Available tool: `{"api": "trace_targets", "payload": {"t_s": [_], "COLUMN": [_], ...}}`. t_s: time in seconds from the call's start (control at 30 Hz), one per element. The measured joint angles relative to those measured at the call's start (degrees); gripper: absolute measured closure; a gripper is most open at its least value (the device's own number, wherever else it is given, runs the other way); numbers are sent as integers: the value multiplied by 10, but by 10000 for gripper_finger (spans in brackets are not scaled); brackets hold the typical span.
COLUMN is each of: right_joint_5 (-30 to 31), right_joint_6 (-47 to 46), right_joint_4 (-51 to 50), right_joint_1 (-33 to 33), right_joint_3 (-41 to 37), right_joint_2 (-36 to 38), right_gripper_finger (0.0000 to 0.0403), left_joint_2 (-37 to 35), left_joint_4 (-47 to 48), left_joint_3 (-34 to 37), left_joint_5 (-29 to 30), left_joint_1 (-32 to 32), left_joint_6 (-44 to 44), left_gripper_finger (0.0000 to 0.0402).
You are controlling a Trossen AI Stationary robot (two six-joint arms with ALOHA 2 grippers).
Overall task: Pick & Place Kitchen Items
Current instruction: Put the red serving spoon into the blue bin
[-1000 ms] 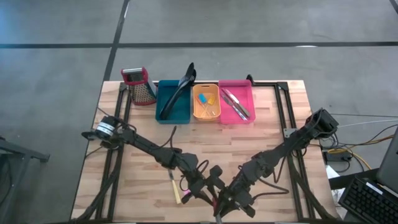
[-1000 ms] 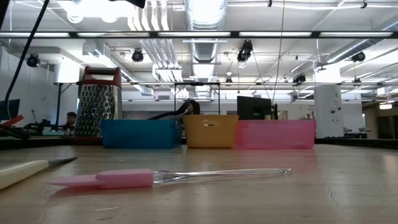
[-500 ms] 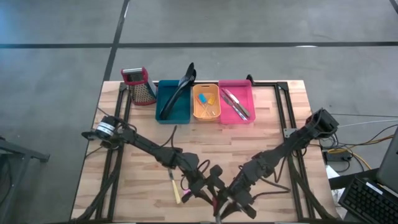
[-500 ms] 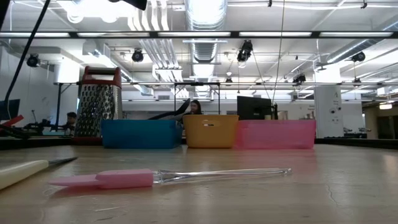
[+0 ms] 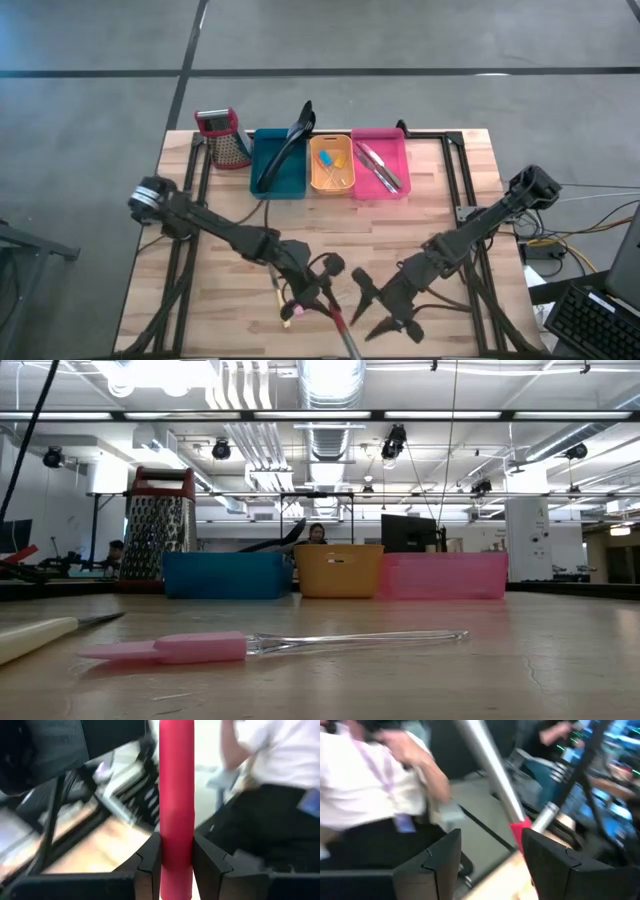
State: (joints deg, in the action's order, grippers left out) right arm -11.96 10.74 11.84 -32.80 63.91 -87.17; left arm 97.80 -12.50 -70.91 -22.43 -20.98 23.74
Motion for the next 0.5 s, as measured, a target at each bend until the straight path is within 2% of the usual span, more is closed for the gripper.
{"api": "trace_targets", "payload": {"t_s": [0.07, 0.2, 0.37, 0.43, 0.5], "right_joint_5": [45, 162, 301, 354, 415], "right_joint_6": [-9, -44, -118, -155, -183], "right_joint_4": [-10, -33, -128, -153, -185], "right_joint_1": [0, 1, -2, -2, -2], "right_joint_3": [-10, -22, -27, -28, -29], "right_joint_2": [5, 22, 36, 44, 52], "right_gripper_finger": [203, 216, 237, 246, 255], "left_joint_2": [-27, -98, -197, -231, -260], "left_joint_4": [53, 151, 212, 230, 249], "left_joint_3": [0, 1, 0, -1, -1], "left_joint_5": [61, 249, 455, 504, 521], "left_joint_1": [-7, -21, -8, 6, 27], "left_joint_6": [2, 12, 4, -8, -16], "left_gripper_finger": [321, 321, 321, 321, 321]}}
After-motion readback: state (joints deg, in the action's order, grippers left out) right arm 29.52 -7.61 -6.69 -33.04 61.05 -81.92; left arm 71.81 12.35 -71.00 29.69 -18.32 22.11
